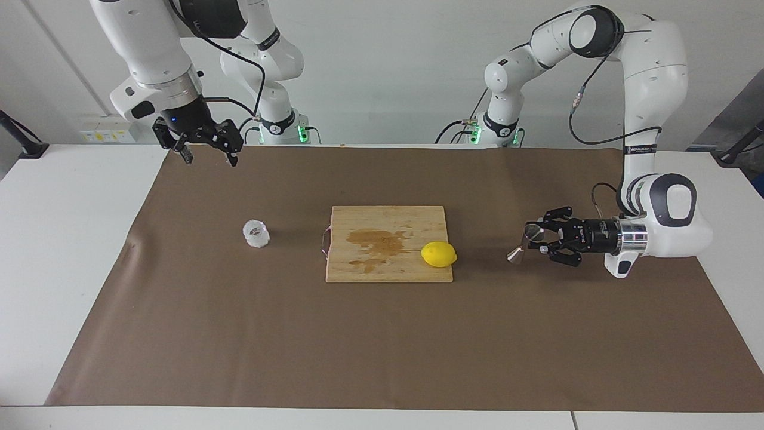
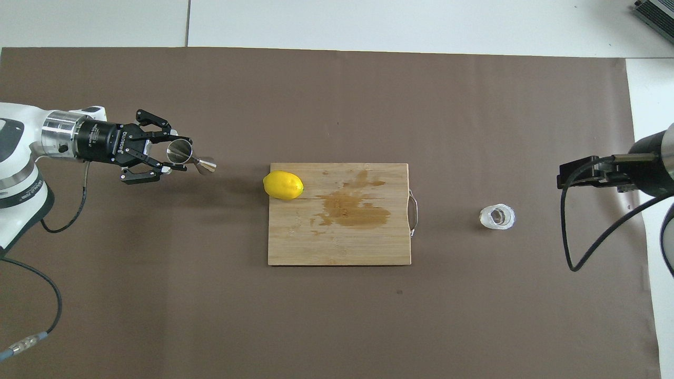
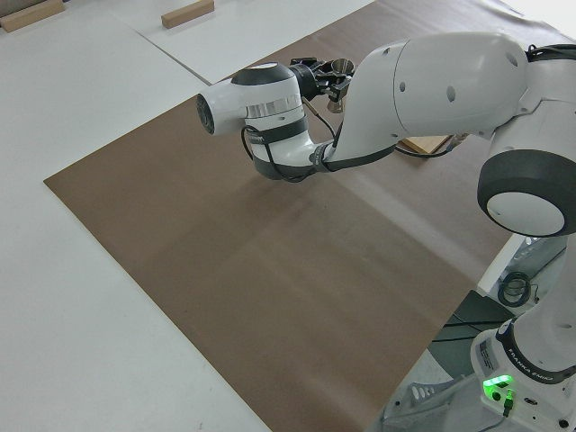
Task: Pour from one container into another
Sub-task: 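Lift the metal cup with the left gripper and carry it over the board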
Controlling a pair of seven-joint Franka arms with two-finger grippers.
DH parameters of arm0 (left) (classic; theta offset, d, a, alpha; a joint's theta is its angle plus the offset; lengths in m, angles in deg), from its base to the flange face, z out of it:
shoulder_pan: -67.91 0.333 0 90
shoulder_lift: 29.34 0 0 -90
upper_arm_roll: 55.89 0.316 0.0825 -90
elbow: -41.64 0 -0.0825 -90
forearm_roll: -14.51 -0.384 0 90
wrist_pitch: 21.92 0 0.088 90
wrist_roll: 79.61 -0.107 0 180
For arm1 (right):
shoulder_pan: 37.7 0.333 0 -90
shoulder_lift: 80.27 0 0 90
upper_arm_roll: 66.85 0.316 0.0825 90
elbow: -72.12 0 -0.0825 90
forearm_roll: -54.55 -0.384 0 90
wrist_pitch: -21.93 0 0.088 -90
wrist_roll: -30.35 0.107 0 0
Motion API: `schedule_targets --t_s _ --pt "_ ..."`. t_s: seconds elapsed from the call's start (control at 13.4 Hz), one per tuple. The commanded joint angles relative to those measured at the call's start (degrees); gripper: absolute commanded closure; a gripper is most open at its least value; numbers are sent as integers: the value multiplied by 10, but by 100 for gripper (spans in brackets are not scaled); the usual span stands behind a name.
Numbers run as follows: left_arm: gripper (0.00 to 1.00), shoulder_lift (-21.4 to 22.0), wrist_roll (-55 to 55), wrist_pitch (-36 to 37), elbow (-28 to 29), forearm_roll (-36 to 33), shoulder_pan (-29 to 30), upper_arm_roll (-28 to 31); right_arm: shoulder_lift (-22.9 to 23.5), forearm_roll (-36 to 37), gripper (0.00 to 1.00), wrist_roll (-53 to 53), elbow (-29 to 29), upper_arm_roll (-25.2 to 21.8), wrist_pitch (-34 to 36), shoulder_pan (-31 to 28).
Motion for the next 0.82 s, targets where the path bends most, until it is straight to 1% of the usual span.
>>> schedule_targets --t_s 0.0,0.37,0.59,0.74 --pt "100 43 13 -14 36 53 -46 12 -2 3 0 -10 -1 9 6 -10" --pt "100 69 11 -113 75 141 -145 13 -2 3 0 -10 -1 9 6 -10" --pt "100 75 7 -164 91 181 -206 13 -2 3 0 -10 -1 9 6 -10" --pt "100 76 0 -203 99 193 -241 13 -2 3 0 -10 -1 9 6 -10"
